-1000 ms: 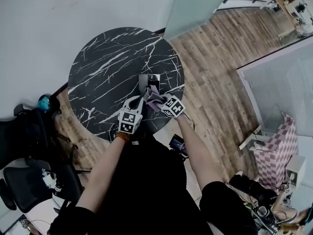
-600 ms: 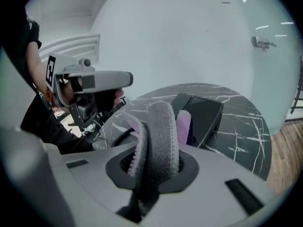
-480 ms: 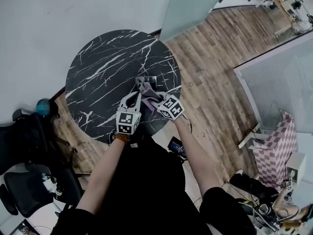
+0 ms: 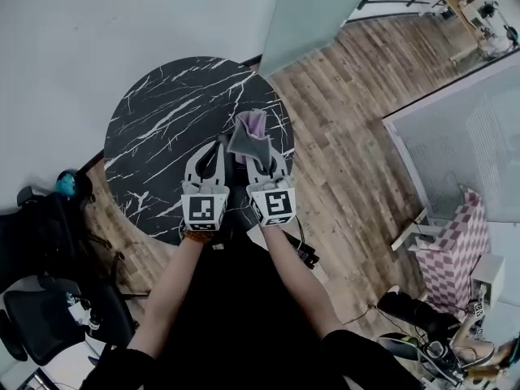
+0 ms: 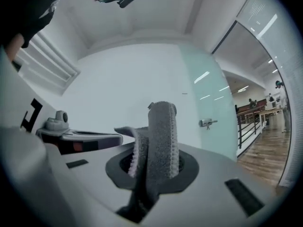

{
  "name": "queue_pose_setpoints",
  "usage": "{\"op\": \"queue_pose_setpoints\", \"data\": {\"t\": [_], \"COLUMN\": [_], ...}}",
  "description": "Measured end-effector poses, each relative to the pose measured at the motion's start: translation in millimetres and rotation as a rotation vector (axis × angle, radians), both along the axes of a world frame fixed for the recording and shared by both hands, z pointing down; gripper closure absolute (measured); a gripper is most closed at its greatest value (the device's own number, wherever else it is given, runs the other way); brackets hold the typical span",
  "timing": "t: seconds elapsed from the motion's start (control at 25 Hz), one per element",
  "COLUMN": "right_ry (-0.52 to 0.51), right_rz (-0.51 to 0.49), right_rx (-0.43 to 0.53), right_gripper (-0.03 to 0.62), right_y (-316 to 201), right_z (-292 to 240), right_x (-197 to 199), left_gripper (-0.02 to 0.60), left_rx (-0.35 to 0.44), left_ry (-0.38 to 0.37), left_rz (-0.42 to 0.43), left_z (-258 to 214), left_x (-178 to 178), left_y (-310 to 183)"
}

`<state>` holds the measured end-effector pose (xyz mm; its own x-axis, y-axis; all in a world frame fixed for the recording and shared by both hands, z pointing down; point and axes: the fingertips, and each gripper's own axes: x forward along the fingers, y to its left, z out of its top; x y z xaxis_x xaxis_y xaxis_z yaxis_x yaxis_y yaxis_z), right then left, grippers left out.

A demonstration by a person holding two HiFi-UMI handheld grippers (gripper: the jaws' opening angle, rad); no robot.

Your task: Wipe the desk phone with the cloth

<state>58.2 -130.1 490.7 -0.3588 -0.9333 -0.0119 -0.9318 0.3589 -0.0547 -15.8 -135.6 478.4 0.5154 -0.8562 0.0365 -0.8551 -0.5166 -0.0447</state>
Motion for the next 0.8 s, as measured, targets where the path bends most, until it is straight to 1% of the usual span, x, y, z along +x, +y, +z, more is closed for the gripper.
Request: {"op": "queue_pose_setpoints", "data": {"t": [0.12,0.2,0.32,0.36,0.48,0.68,0.8], "right_ry": [-0.006,0.010,0.029,0.036,0.048,0.046,0.045], "right_rz": [0.072,0.072,0.067,0.070,0.083,0.073,0.071], "right_rx": [0.047,0.081,0.131,0.142,0.154,0.142,0.139], "right_gripper": [0.537,0.537,0.539,0.539,0.539,0.539,0.539], "right_y": [11,20,25,26,29,31,33], "right_z": [-22,-36,-57,-61,-66,-63,-62], "right_x": [3,-1,-6,-6,-6,-7,-6], "left_gripper": [0.568,0.568,0.568,0.568,0.568,0.568,0.568], "left_rx": [0.058,0.083,0.119,0.124,0.112,0.102,0.081], "left_ry": [0.022,0.036,0.003,0.006,0.027,0.006,0.006], "left_rz": [0.004,0.007,0.018,0.020,0.009,0.008,0.009], "left_z": [-27,-43,-54,-56,-54,-47,-44], "left_x": [4,6,8,9,9,7,7], "left_y": [8,16,21,22,23,27,30]}}
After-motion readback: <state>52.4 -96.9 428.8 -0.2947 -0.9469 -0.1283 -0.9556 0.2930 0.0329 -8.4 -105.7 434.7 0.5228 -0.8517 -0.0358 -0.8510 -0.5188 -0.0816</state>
